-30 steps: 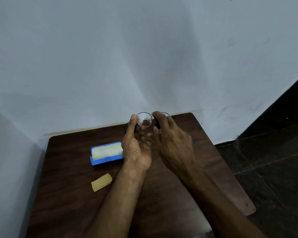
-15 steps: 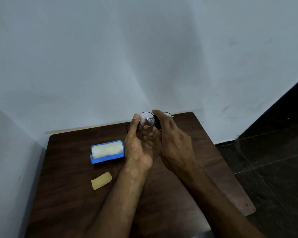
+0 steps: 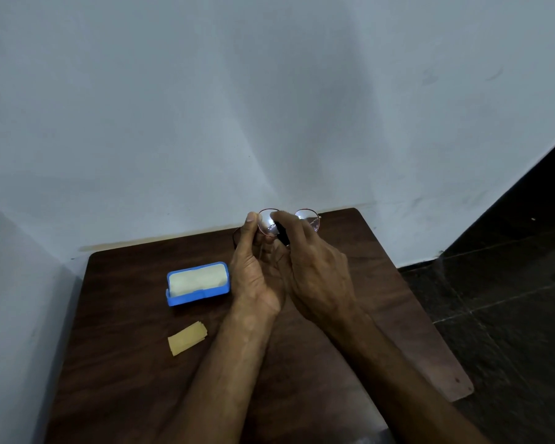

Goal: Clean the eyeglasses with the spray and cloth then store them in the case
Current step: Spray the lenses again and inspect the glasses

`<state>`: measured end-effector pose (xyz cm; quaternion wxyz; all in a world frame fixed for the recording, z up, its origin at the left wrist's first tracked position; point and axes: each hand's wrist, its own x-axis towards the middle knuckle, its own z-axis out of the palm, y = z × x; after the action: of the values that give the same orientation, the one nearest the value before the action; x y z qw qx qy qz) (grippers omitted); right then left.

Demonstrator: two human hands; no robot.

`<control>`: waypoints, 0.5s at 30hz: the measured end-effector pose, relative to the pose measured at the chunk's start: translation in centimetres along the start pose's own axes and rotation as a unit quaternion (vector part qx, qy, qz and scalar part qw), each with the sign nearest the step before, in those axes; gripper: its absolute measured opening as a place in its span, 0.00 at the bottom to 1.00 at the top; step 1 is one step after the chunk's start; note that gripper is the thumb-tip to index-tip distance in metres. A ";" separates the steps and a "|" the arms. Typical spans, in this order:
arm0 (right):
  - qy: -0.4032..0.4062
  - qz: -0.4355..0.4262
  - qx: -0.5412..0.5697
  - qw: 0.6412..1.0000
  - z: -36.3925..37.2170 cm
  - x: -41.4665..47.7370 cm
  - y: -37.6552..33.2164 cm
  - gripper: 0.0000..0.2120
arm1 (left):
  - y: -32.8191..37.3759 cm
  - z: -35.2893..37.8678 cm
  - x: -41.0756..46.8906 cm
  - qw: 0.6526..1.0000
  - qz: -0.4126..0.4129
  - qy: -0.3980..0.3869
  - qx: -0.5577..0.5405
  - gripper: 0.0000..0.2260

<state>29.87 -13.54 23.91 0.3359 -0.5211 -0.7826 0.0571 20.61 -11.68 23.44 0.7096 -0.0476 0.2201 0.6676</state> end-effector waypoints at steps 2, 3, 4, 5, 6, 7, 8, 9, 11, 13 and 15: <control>-0.002 0.018 -0.003 1.000 0.0 0.3 0.0 0.23 | 0.1 0.0 -0.1 1.000 0.003 0.011 -0.001 0.09; -0.001 0.026 -0.006 1.000 0.0 0.5 0.0 0.24 | 0.1 -0.1 -0.1 1.000 0.006 0.017 0.007 0.08; 0.001 0.027 -0.012 1.000 0.0 0.7 0.2 0.23 | 0.2 -0.2 -0.1 1.000 0.008 0.023 0.019 0.08; 0.005 0.025 -0.018 1.000 0.0 0.7 0.2 0.21 | 0.3 -0.2 0.0 0.999 0.010 0.027 0.030 0.07; 0.010 0.023 -0.017 1.000 0.0 0.6 0.3 0.19 | 0.3 -0.3 0.0 0.999 0.013 0.032 0.039 0.07; 0.011 0.022 -0.015 1.000 0.0 0.4 0.4 0.17 | 0.4 -0.3 0.1 0.998 0.017 0.036 0.047 0.06; 0.013 0.022 -0.012 1.000 0.0 0.1 0.4 0.17 | 0.5 -0.3 0.1 0.997 0.022 0.039 0.056 0.06; 0.014 0.025 -0.012 1.000 0.1 -0.2 0.5 0.17 | 0.7 -0.4 0.2 0.997 0.026 0.041 0.064 0.06; 0.013 0.039 -0.014 0.999 0.3 -0.1 0.6 0.20 | 0.8 -0.4 0.3 0.995 0.034 0.046 0.080 0.06; 0.016 0.045 -0.018 0.999 0.3 -0.2 0.4 0.20 | 0.8 -0.4 0.4 0.993 0.040 0.052 0.094 0.06; 0.023 0.057 -0.018 0.998 -0.1 -0.4 0.0 0.19 | 0.8 -0.3 0.4 0.993 0.040 0.052 0.101 0.05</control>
<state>30.02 -13.96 23.78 0.3405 -0.5723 -0.7444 0.0498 19.76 -11.36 23.21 0.6713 -0.0011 0.3245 0.6664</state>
